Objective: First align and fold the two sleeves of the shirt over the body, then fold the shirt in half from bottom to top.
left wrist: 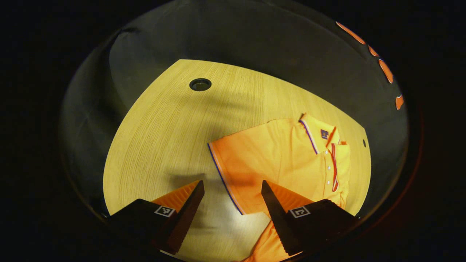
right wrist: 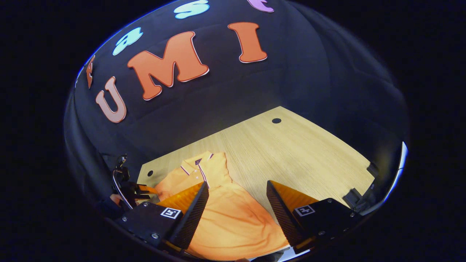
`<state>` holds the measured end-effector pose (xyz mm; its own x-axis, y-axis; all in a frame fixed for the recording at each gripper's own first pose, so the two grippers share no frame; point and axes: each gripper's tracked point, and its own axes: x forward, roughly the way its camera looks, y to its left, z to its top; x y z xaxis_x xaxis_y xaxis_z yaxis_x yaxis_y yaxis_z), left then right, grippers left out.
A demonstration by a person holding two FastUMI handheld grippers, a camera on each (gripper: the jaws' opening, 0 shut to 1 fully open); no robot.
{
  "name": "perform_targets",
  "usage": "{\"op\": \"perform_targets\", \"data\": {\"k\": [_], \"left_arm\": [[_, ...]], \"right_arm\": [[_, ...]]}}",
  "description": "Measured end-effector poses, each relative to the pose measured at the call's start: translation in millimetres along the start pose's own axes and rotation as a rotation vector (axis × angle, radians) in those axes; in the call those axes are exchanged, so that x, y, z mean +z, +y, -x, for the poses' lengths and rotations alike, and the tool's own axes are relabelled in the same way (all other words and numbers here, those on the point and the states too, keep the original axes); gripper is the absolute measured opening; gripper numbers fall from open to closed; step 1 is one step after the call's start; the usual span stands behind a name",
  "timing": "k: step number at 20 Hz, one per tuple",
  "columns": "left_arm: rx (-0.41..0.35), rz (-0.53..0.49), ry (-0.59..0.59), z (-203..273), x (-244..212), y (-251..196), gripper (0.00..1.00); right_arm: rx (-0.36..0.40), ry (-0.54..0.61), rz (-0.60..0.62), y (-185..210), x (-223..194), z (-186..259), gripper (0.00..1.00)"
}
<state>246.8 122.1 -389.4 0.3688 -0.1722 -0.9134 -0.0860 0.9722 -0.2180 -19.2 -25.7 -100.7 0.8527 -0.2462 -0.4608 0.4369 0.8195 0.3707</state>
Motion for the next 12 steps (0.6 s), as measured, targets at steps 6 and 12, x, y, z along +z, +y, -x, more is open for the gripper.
{"op": "perform_targets", "data": {"k": [6,12], "left_arm": [[0.123,-0.088,0.112,-29.3,3.0,7.3,0.97],[0.076,-0.188,0.113,-34.8,9.4,-14.7,0.73]], "right_arm": [[-0.028,0.005,-0.041,-7.2,-13.4,7.5,0.98],[-0.054,0.005,-0.122,-20.7,-22.4,7.1,0.98]]}}
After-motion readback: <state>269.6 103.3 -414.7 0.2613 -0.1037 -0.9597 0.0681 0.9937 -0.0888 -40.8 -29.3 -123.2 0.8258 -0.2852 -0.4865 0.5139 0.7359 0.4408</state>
